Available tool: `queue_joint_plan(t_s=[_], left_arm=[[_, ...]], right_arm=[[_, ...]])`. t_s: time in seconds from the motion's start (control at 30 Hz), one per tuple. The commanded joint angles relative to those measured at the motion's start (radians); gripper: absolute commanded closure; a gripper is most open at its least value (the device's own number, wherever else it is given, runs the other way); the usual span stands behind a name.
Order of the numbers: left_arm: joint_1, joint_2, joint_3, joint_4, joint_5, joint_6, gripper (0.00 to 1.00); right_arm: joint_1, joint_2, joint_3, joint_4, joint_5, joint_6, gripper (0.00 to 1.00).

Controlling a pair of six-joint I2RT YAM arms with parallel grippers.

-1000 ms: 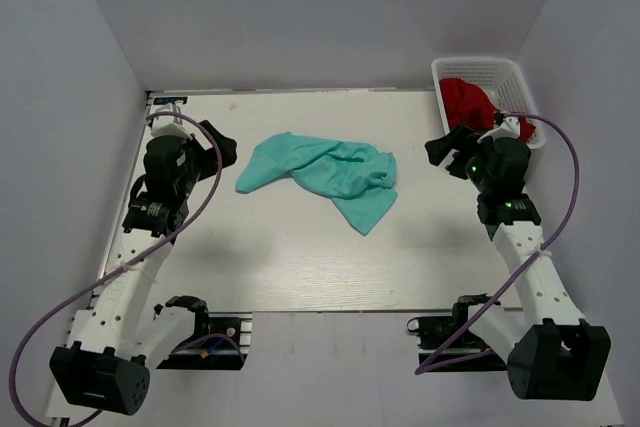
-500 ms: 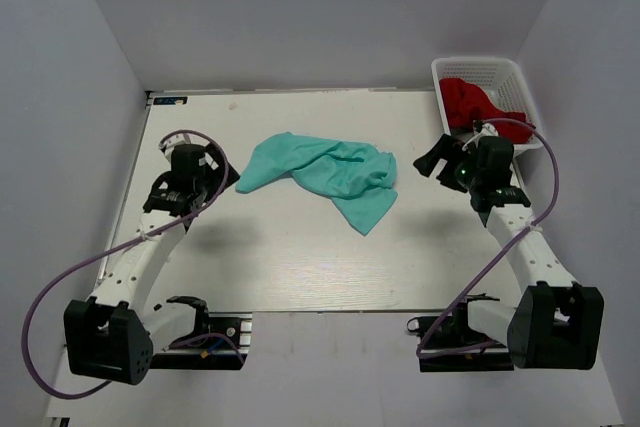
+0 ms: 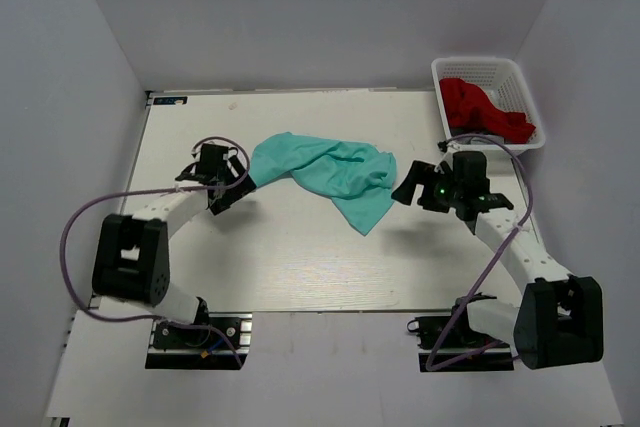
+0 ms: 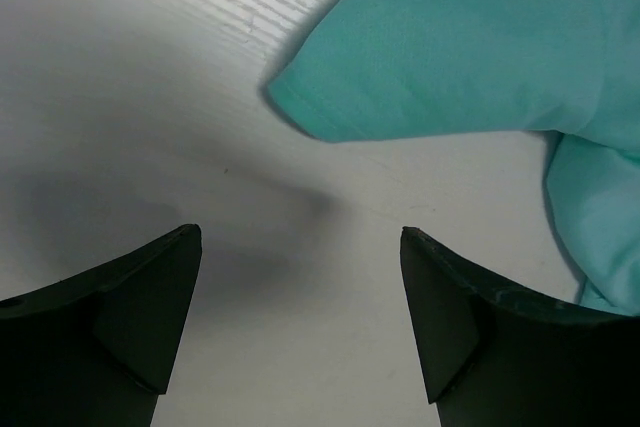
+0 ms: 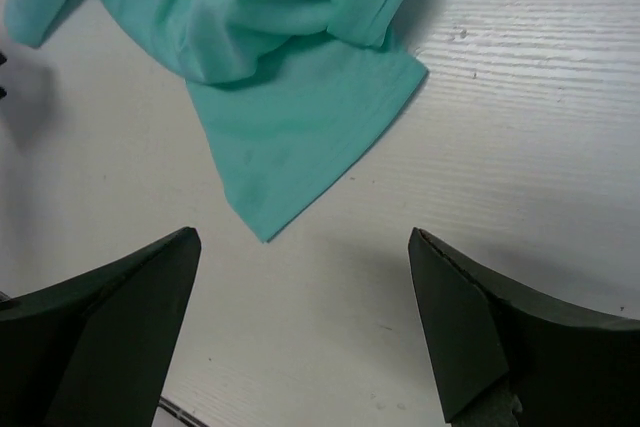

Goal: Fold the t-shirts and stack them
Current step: Flatten out the tshirt

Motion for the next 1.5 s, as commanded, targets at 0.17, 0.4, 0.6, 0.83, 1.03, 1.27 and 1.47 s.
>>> queue_joint_plan(t_s=[0.17,0.4,0.6,0.83,1.03,1.27,1.47], left_arm=[[-0.005,0.299,0.190,0.024,0.061,0.038,0.40],[-0.005,0.344,0.218,0.024,0.070,0.047,0.98],[-0.005,0.278,0.182,0.084,0.087,0.084,1.00],[-0.005,0.160,0.123,0.150,0.140,0.105,1.00],[-0.005,0.126,0.123,0.139,0.150,0.105,1.00],[-0.005,0.106,0.091,0.150,0.180,0.114,1.00],[-0.005,0.020,0.109,0.159,0.206,0.125,1.00]], right_arm=[[0.142,0.004,-0.009,-0.072,0.099,-0.084,0.10],[0.325,0.102,0.048,-0.139,0.229,-0.144,0.10],[0.481,0.208,0.110,-0.144,0.395,-0.142,0.10],[0.570,0.323,0.196,-0.043,0.455,-0.164,0.10],[0.586,0.394,0.193,-0.010,0.510,-0.154,0.10],[0.612,0.501,0.181,-0.061,0.627,-0.104,0.47],[0.618,0.488,0.268,-0.135,0.808,-0.058,1.00]])
